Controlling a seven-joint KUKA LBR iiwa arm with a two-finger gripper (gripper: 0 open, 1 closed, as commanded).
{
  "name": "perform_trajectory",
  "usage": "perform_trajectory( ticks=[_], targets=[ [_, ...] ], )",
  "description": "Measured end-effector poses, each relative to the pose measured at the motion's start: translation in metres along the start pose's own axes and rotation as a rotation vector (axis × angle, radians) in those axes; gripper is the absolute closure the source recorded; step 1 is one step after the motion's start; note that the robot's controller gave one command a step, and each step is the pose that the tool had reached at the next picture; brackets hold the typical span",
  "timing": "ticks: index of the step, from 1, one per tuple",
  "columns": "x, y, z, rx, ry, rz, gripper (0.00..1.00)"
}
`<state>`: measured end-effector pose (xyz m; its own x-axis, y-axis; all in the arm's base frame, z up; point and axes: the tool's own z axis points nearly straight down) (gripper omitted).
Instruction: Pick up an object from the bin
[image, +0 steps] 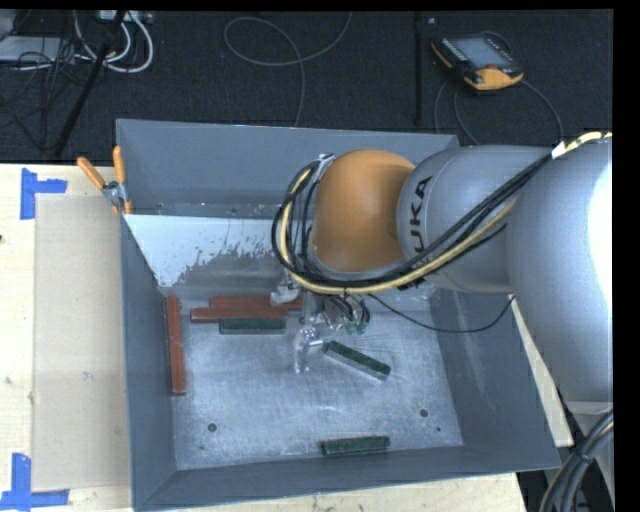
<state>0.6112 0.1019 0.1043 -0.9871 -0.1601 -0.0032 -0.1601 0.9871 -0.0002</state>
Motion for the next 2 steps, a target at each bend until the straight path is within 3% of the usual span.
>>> perform_trajectory(
  ticks=[1, 2],
  targets=[
    [-0.0058, 0.0010, 0.0182, -0.002, -0.016, -0.061, 1.00],
    [-0.0058, 0.0010, 0.0182, -0.002, -0.016, -0.061, 1.00]
  ],
)
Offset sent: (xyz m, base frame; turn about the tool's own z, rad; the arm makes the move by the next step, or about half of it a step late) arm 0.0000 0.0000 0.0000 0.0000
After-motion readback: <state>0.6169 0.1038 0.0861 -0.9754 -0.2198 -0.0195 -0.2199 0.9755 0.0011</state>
